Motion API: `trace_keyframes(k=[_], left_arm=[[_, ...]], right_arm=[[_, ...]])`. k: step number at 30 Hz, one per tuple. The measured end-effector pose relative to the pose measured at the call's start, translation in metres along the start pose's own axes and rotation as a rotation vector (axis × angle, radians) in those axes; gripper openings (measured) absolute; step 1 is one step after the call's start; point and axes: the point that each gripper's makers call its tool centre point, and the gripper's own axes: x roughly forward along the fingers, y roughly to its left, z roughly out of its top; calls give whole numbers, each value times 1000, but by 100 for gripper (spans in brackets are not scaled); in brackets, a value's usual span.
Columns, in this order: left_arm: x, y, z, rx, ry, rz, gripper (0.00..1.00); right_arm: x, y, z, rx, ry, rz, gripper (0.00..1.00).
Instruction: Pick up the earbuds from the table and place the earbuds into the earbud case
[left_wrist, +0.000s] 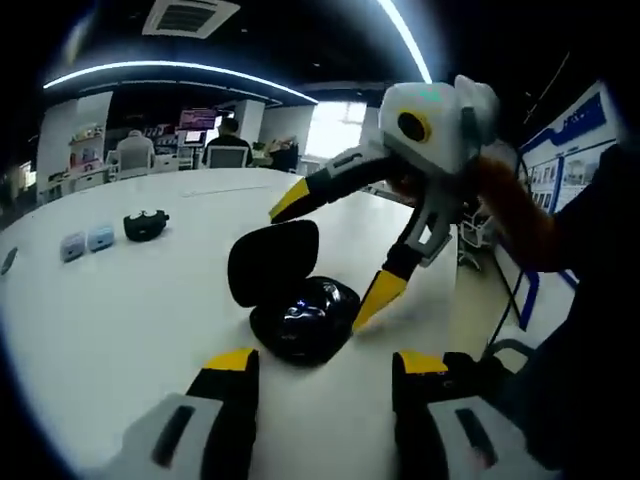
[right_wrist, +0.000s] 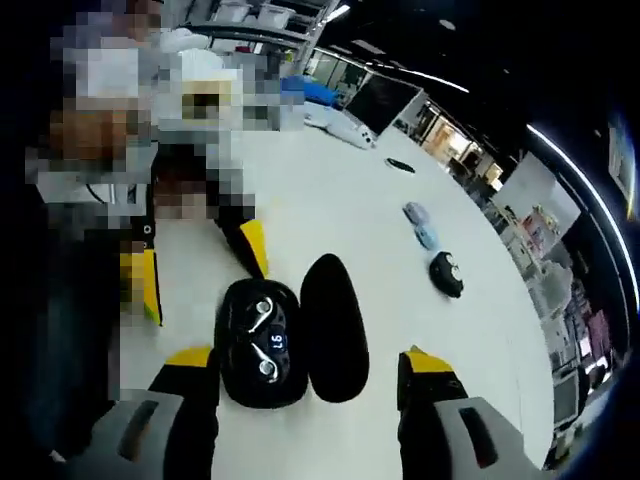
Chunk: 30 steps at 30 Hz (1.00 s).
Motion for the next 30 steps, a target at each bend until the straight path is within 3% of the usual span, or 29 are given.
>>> trace_keyframes(k=[3,6,11,14,17,24,30], left_arm=[[0,-1,-1,15,7,-5,55],[1,-1,-1,26,10,-7,55],[1,-1,-2,32,5,-9,55],[2,-1,-1,30,-1,-9,55],[2,-1,-1,31,-2,-9,55],[3,-1,-1,31,-6,-7,55],[2,-1,0,4,-26,-11,55]], right_arm=[[8,5,4,-42,33,58,69],[11,8,3,-52,67,88,60],[11,12,2,-118,89,73,54],[9,19,-1,-172,109,56,43],[8,22,-1,-191,106,38,39],[6,25,-2,-140,59,37,37],[9,27,1,-5,-43,104,43]])
